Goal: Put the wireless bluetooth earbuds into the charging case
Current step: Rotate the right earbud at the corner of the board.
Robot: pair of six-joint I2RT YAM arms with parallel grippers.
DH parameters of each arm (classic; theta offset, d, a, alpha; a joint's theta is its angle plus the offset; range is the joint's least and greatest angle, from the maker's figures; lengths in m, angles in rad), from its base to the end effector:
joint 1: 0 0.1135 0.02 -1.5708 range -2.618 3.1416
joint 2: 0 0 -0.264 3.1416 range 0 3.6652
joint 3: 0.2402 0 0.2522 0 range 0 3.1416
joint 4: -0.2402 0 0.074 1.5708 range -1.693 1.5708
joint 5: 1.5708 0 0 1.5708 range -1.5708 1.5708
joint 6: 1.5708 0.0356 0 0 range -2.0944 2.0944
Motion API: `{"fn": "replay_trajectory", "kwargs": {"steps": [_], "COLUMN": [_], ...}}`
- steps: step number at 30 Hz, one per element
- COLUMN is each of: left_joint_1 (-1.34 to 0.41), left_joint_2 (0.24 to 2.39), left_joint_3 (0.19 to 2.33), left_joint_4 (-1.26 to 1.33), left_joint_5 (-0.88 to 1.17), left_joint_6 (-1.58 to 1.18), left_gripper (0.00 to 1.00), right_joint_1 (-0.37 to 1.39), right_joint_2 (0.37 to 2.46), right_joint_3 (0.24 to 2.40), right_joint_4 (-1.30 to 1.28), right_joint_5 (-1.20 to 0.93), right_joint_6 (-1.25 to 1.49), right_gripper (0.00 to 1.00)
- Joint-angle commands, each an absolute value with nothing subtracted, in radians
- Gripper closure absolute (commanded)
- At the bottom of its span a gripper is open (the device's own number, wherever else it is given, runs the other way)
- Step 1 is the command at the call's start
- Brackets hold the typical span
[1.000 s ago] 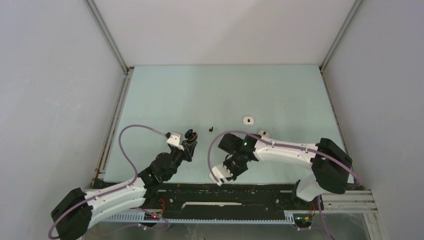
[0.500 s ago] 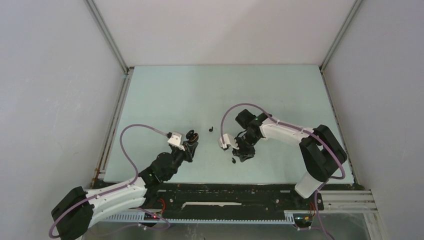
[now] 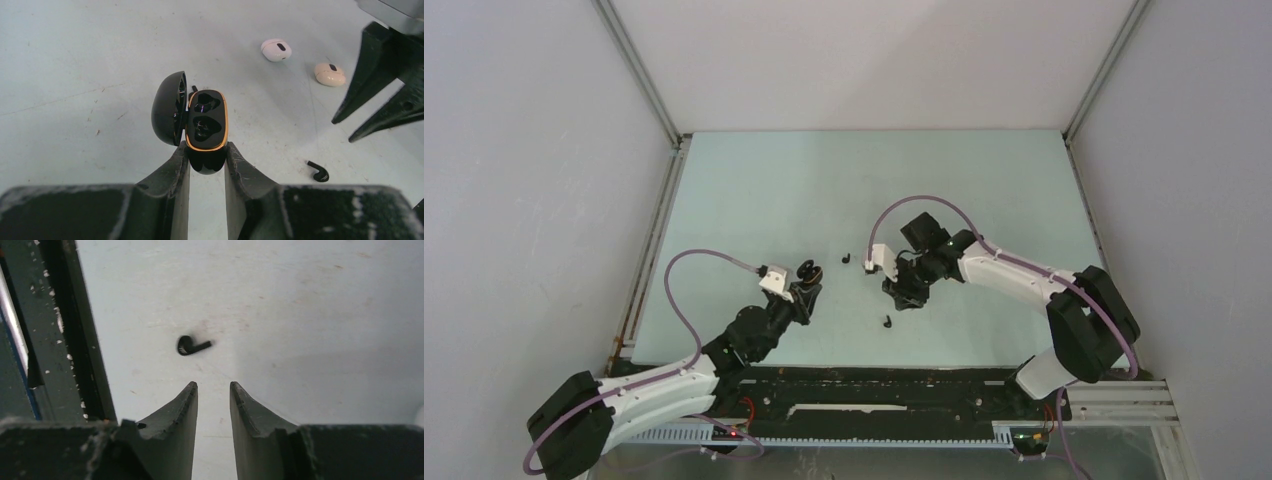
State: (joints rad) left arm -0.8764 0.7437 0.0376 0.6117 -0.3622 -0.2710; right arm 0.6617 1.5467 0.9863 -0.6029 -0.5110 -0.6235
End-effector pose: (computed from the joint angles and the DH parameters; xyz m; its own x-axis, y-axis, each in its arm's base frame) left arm 0.1107 -0.1132 0.1688 -0.1900 -0.1630 -0.9682 0.4587 0.8571 -0.2343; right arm 0.2218 0.1948 0.2016 -0.1858 -0.7903 -0.5839 -0.9822 0.1326 0.1331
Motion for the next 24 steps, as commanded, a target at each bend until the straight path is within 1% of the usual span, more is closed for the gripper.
{"fn": "replay_trajectory", "kwargs": {"steps": [1,4,9,13,19,24], "left_joint_1": [-0.871,-0.871,-0.870,-0.868,-0.867,-0.867], "left_joint_2": [0.732,0.721,0.715,0.718,0.727,0.722], "left_joint_3": [0.019,0.010,0.006,0.006,0.012,0.010], "left_joint_4": [0.658,0.658,0.658,0.658,0.658,0.658], "left_joint_5": [-0.360,-0.362,-0.368,-0.364,-0.362,-0.356], "left_joint_6": [-0.265,-0.268,-0.267,-0.265,-0.264,-0.262], "left_gripper": [0.98,0.98,0.97,0.97,0.97,0.97], "right_joint_1": [0.724,0.767,0.849,0.888,0.888,0.883], "right_joint_2": [1.496,1.528,1.626,1.664,1.680,1.667], "right_joint_3": [0.919,0.917,0.972,0.980,0.980,0.980], "right_joint_4": [-0.530,-0.455,-0.439,-0.433,-0.424,-0.464], "right_joint_5": [-0.523,-0.423,-0.363,-0.327,-0.272,-0.234], "right_joint_6": [-0.709,-0.713,-0.672,-0.655,-0.637,-0.641], "right_gripper": [0.69,0.73,0.73,0.71,0.68,0.63]}}
